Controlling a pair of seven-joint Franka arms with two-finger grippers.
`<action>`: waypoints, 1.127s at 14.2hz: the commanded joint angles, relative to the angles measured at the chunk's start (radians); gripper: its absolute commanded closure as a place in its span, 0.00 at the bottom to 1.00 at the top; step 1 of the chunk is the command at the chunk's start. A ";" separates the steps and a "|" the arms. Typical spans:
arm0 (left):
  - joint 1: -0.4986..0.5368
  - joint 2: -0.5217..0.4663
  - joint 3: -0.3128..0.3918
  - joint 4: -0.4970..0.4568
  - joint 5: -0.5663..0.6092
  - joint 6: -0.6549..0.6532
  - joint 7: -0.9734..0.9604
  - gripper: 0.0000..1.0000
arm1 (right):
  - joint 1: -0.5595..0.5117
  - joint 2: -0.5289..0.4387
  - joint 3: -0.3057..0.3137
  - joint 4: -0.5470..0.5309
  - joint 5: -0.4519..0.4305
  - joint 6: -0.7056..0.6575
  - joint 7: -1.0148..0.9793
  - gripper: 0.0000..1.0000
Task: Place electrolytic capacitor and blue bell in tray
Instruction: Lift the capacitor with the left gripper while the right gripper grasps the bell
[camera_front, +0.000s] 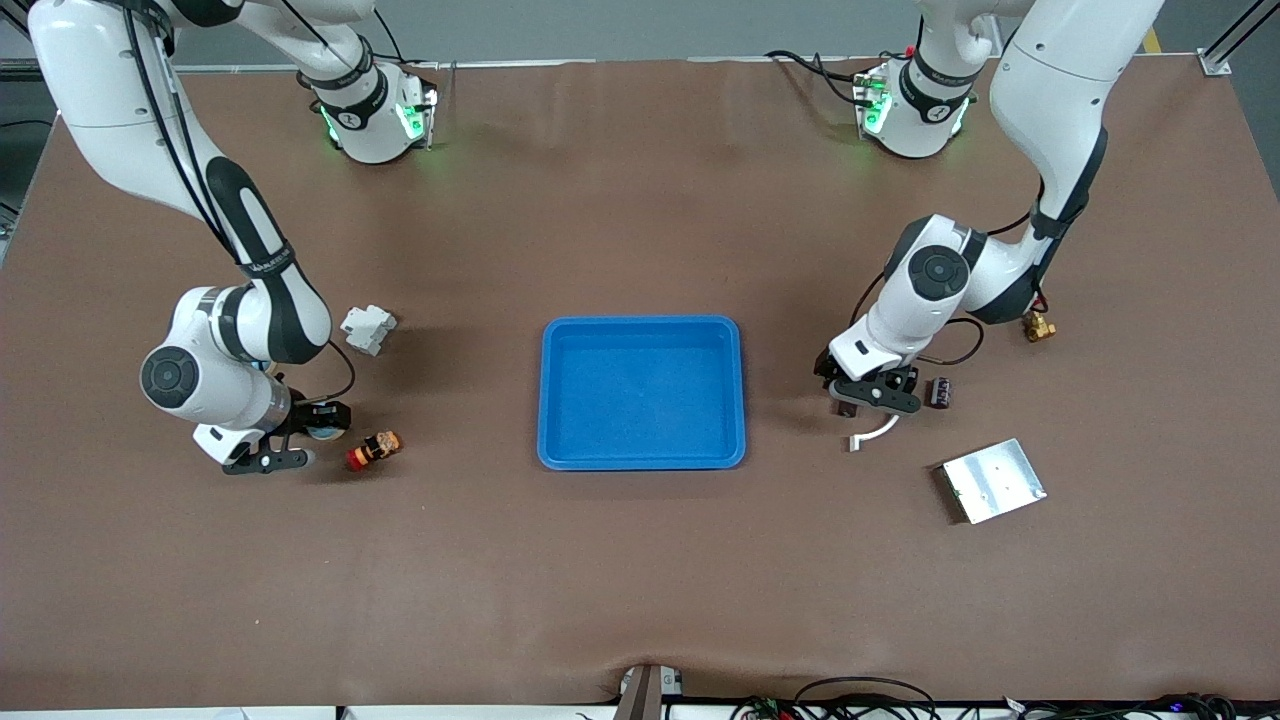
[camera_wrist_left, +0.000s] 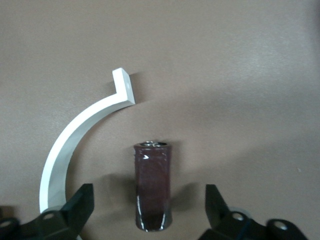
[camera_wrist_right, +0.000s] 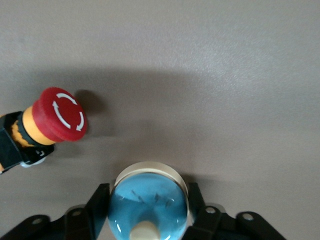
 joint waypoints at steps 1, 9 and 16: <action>0.008 0.010 -0.002 0.012 0.026 0.011 -0.009 0.58 | -0.007 -0.019 0.004 0.029 0.006 -0.063 0.003 0.62; 0.006 0.009 -0.003 0.030 0.026 0.010 -0.066 1.00 | 0.116 -0.016 0.007 0.238 0.013 -0.332 0.235 0.72; -0.003 -0.014 -0.011 0.065 0.020 -0.010 -0.380 1.00 | 0.363 -0.013 0.010 0.295 0.133 -0.319 0.573 0.73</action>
